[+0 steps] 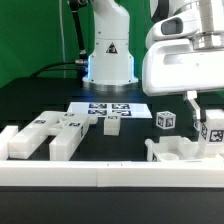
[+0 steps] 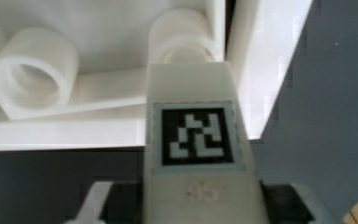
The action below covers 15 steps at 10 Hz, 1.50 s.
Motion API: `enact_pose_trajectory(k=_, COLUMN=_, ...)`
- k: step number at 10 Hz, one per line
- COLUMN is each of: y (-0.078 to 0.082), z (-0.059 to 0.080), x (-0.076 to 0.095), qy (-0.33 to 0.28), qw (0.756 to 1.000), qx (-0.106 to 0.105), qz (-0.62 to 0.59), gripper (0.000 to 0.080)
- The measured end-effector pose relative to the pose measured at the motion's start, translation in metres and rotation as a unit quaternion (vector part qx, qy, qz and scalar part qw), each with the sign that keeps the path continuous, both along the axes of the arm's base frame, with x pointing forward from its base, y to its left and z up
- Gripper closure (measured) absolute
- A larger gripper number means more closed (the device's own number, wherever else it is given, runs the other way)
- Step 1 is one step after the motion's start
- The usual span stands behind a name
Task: Assemble chair
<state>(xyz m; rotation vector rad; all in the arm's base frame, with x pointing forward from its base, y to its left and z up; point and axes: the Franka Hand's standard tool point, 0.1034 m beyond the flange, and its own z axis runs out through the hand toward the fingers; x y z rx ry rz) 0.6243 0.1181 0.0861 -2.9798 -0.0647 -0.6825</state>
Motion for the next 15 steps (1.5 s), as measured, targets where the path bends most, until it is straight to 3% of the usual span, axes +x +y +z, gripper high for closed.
enact_pose_trajectory(k=6, y=0.001, z=-0.002, x=-0.004, qy=-0.037, qw=0.999, qx=-0.001, qz=0.002, gripper=0.0508)
enact_pose_trajectory(k=7, y=0.001, z=-0.002, x=-0.004, qy=-0.037, qw=0.999, qx=-0.001, qz=0.002, gripper=0.0419)
enact_pose_trajectory(k=8, y=0.001, z=-0.002, x=-0.004, qy=-0.037, qw=0.999, qx=-0.001, qz=0.003, gripper=0.0268)
enact_pose_trajectory(k=9, y=0.001, z=-0.002, x=-0.004, qy=-0.037, qw=0.999, qx=-0.001, qz=0.003, gripper=0.0268)
enact_pose_trajectory(k=10, y=0.0, z=-0.002, x=-0.004, qy=-0.036, qw=0.999, qx=-0.003, qz=0.005, gripper=0.0178)
enact_pose_trajectory(k=13, y=-0.002, z=0.003, x=-0.003, qy=-0.03, qw=0.999, qx=-0.005, qz=0.008, gripper=0.0151)
enact_pose_trajectory(k=15, y=-0.005, z=0.017, x=-0.001, qy=-0.016, qw=1.0, qx=-0.007, qz=0.012, gripper=0.015)
